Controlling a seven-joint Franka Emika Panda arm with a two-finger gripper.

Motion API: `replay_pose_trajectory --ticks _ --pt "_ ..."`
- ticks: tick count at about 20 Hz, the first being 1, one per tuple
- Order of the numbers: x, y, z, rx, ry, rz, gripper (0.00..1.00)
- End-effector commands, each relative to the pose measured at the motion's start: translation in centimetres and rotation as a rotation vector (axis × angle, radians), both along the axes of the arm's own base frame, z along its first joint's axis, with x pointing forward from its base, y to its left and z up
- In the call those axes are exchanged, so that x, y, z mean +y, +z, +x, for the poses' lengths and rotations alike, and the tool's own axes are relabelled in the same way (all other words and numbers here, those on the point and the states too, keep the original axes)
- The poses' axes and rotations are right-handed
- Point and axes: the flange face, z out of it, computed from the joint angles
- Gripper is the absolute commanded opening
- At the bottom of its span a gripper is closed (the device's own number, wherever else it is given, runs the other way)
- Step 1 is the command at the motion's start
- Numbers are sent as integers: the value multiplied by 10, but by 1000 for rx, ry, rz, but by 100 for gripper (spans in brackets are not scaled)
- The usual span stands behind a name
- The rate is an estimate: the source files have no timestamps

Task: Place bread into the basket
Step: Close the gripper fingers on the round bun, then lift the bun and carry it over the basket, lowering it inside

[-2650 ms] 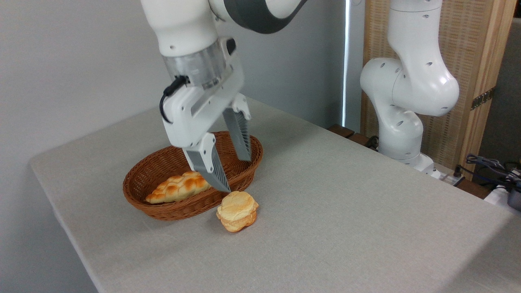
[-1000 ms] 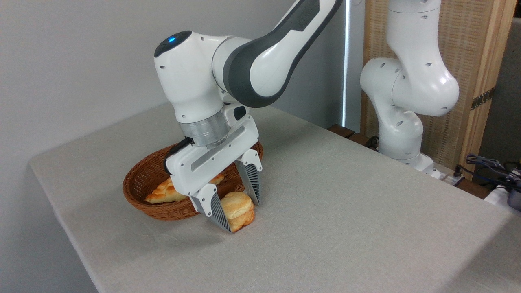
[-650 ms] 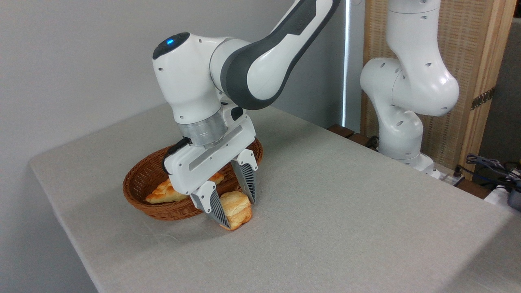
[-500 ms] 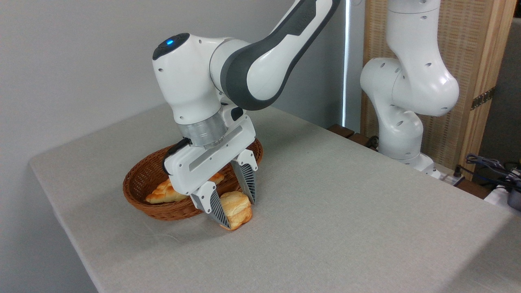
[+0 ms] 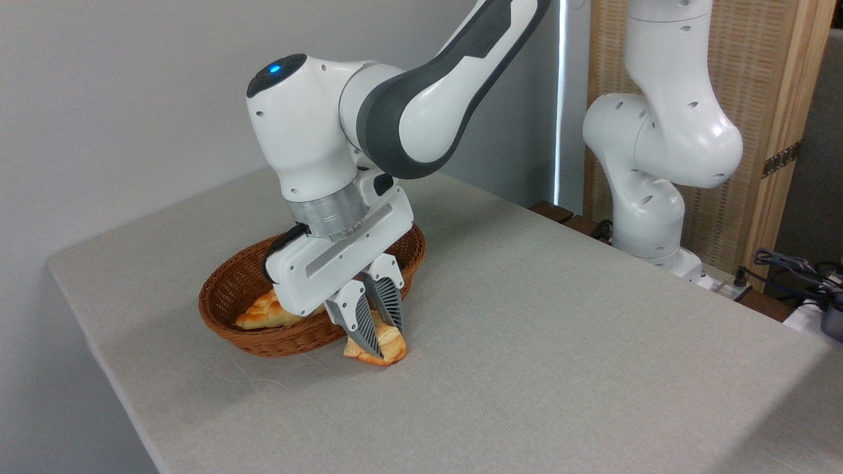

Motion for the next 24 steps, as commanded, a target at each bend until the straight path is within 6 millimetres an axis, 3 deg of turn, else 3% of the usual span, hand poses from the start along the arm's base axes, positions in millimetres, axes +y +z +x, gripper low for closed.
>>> replay_pose_trajectory --ticks 1,6,8,11,12,13,16,18,19,21,24 --pt "12 31 7 -61 4 -22 22" --pt "55 94 28 -150 78 -77 23" --pt "67 118 26 -125 169 -165 23" --pt "65 128 16 -72 380 -217 37" --pt "58 131 15 -67 468 -221 42" --pt "46 130 15 -51 575 -239 58" --pt "-9 126 13 9 858 -249 62" --pt "-48 111 14 60 972 -236 63" --pt "-60 109 11 72 1009 -224 67" --pt "-84 94 9 110 1069 -191 100" --pt "-93 90 15 165 1132 -283 100"
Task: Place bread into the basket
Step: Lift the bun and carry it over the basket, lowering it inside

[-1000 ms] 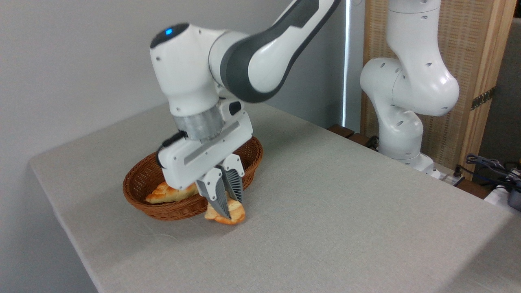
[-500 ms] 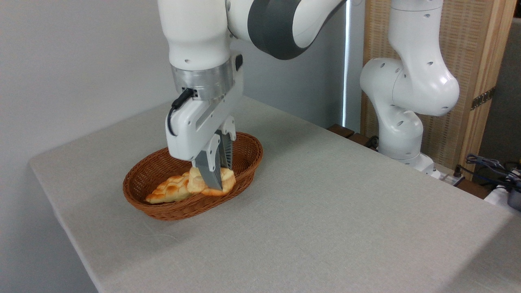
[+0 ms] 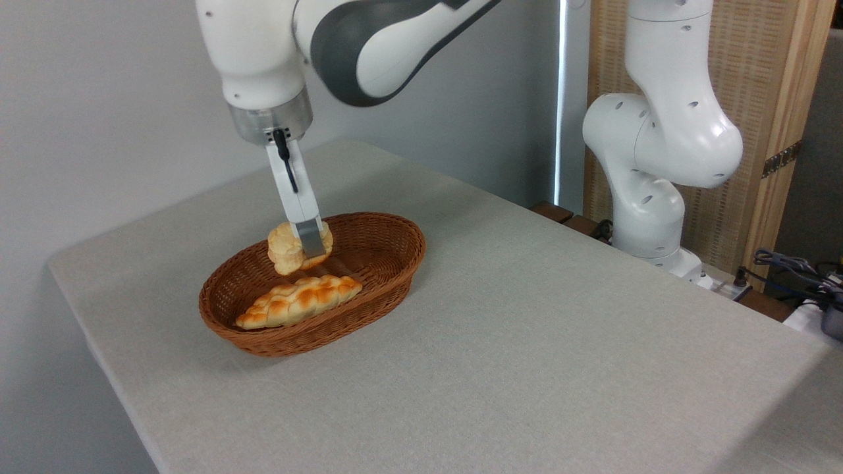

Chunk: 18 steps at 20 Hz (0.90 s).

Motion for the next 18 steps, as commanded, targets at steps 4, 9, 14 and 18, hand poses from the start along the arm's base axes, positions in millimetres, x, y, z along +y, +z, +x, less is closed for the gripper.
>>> replay_pose_trajectory --ticks 4,9,14,18 --pt "-1 1 15 2 143 -195 100" --pt "-1 0 16 6 145 -203 100" --pt "-1 1 15 3 142 -199 100" --pt "5 5 16 -7 149 -194 100"
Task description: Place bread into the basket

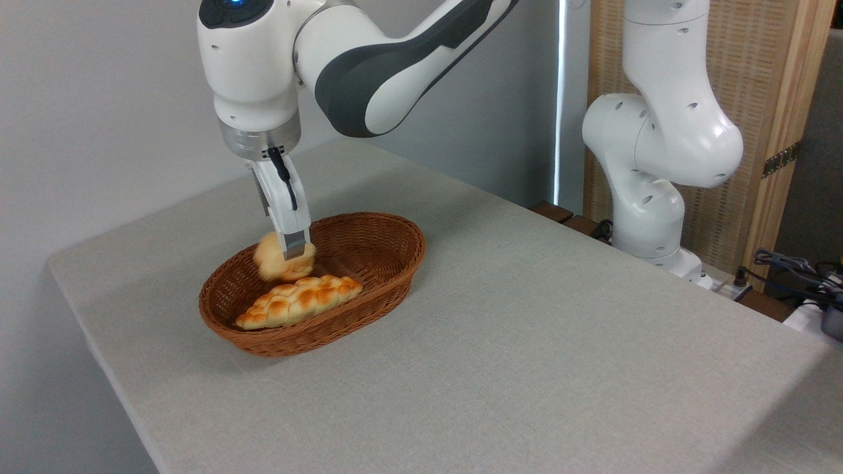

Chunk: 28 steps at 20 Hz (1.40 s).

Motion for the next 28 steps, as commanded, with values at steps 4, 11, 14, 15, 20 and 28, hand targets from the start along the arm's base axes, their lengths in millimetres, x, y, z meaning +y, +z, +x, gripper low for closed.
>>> replay_pose_trajectory --ticks 4,11,14,15,20,28 --pt "38 35 13 -58 82 -13 100" --pt "125 101 18 -75 125 95 100" --pt "134 107 11 -64 70 365 100" --pt "131 107 9 -69 56 445 100" --pt "134 108 9 -47 205 519 100" --pt "126 115 -1 -54 198 506 100"
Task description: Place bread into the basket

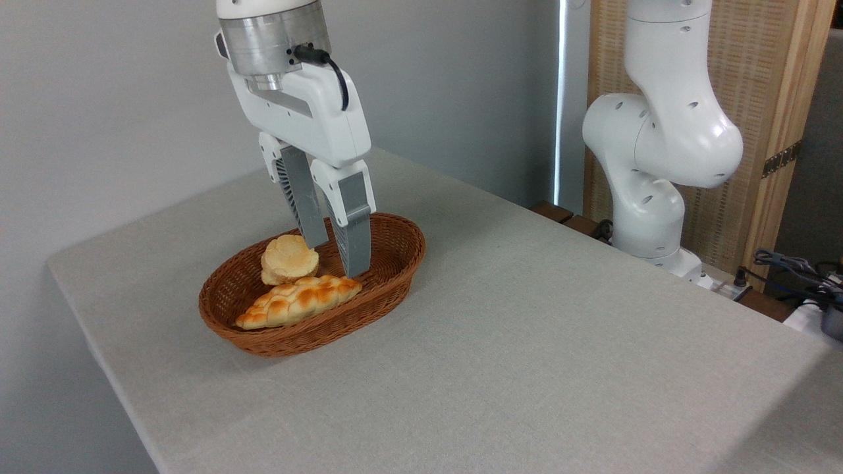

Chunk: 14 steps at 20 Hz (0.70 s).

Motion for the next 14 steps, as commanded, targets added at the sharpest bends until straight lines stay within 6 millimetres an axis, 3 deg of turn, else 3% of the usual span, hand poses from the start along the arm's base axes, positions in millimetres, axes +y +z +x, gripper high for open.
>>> replay_pose_trajectory --ticks 1,14 --pt "-8 8 -11 7 10 2 100" --pt "-13 2 -12 20 29 -65 100"
